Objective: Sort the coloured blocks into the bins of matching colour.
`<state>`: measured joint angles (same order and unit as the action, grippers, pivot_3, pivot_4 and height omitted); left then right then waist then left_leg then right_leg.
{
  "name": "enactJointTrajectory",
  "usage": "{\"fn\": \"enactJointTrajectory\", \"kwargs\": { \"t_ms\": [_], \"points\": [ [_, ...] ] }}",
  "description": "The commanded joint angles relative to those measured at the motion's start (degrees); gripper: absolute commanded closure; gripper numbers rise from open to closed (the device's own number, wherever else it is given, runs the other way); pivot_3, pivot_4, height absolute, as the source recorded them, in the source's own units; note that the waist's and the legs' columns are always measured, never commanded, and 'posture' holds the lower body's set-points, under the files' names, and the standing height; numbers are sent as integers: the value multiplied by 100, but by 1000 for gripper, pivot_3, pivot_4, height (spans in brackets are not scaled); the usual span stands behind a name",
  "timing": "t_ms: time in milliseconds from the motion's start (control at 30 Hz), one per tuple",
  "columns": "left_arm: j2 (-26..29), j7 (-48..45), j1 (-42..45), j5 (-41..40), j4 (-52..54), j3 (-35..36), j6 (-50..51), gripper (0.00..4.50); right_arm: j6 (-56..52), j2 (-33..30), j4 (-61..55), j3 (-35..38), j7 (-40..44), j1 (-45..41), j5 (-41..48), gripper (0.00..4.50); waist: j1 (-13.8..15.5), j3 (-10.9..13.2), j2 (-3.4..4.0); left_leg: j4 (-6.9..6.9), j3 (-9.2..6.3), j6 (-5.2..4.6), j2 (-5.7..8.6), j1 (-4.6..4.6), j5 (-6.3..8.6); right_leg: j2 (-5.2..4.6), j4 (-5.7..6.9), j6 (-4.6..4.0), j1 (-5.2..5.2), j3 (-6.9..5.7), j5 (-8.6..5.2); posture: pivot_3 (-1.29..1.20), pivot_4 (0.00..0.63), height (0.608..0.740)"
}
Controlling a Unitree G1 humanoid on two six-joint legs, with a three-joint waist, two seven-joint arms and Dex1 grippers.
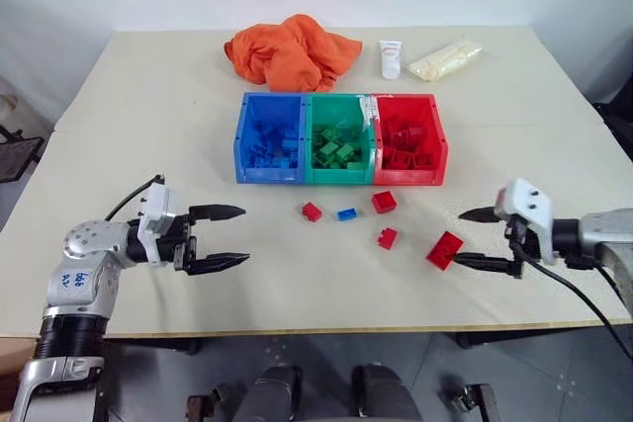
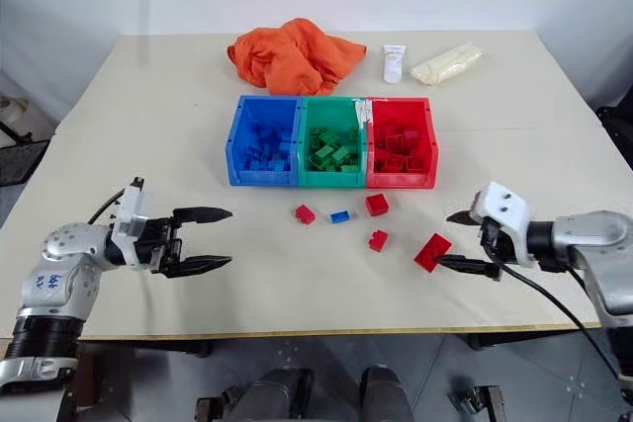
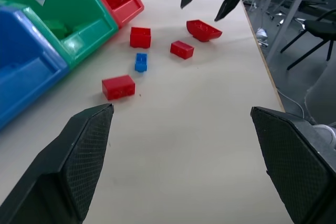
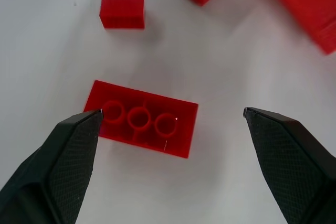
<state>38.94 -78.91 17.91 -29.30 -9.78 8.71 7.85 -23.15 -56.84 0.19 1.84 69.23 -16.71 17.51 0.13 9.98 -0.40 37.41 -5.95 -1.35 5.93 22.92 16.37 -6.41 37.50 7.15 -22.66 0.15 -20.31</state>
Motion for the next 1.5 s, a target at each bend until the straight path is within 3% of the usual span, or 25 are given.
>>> {"fn": "enactJointTrajectory", "kwargs": {
  "t_ms": [33, 400, 767, 900, 1067, 1233, 1433, 1467, 1500],
  "points": [
    [73, 100, -159, -166, 362, 199, 37, 47, 338, 68, 335, -252, 230, -251, -191, 0, -9, 0, 0, 1, 1, 0, 0, 0, 0, 0, 0, 0, 0, 1, 0, 0, 150, 740],
    [9, 426, -515, -231, 856, 313, 140, 47, 769, 466, 1028, -767, 528, -662, -511, 0, -33, 0, 0, 0, 3, 2, -5, -3, 1, 4, 2, 0, -1, 0, 0, 0, 150, 740],
    [-4, 472, -477, -235, 783, 299, 106, 0, 272, 345, 362, -253, 431, -369, -104, 3577, -24, 0, 0, 3, 3, 3, -6, -3, 1, 5, 2, 0, 0, 1, 0, 0, 150, 740],
    [2, 432, -436, -232, 708, 302, 81, 0, -252, 341, -244, 152, 77, -492, 200, 3582, -21, 1, 2, -1, 3, 4, -6, -2, 1, 5, 2, 0, -4, 1, 0, 0, 150, 740],
    [5, 423, -369, -196, 647, 274, 77, 0, -605, 557, -270, 249, -447, -1262, 282, 3582, -25, 1, 2, -1, 5, 4, -6, -2, 2, 5, 0, 0, -4, 2, 0, 0, 150, 740],
    [-40, 402, -252, -178, 592, 214, 74, 0, -338, 1193, 900, -125, -883, -2702, -95, 3582, -41, 1, 3, -3, 11, 5, -8, -2, 1, 5, 2, 0, -10, 1, 0, 0, 150, 740],
    [-75, 372, -68, -146, 478, 162, 30, 0, 1187, 2067, 3749, -722, -1471, -4340, -1168, 3582, -83, 1, 3, -11, 12, 6, -6, 2, 1, 5, 18, 0, -20, -3, 0, 0, 150, 740],
    [-76, 369, -55, -146, 475, 163, 29, 0, 1405, 2153, 4104, -772, -1481, -4496, -1267, 2852, -89, 1, 3, -12, 11, 6, -4, 6, 1, 2, 23, 0, -30, -4, 0, 0, 150, 740],
    [-78, 367, -41, -142, 469, 159, 28, 0, 1580, 2216, 4416, -821, -1522, -4636, -1374, 2585, -97, 1, 3, -10, 9, 6, -2, 9, 1, 1, 29, -1, -38, -7, 0, 0, 150, 740]
  ]
}}
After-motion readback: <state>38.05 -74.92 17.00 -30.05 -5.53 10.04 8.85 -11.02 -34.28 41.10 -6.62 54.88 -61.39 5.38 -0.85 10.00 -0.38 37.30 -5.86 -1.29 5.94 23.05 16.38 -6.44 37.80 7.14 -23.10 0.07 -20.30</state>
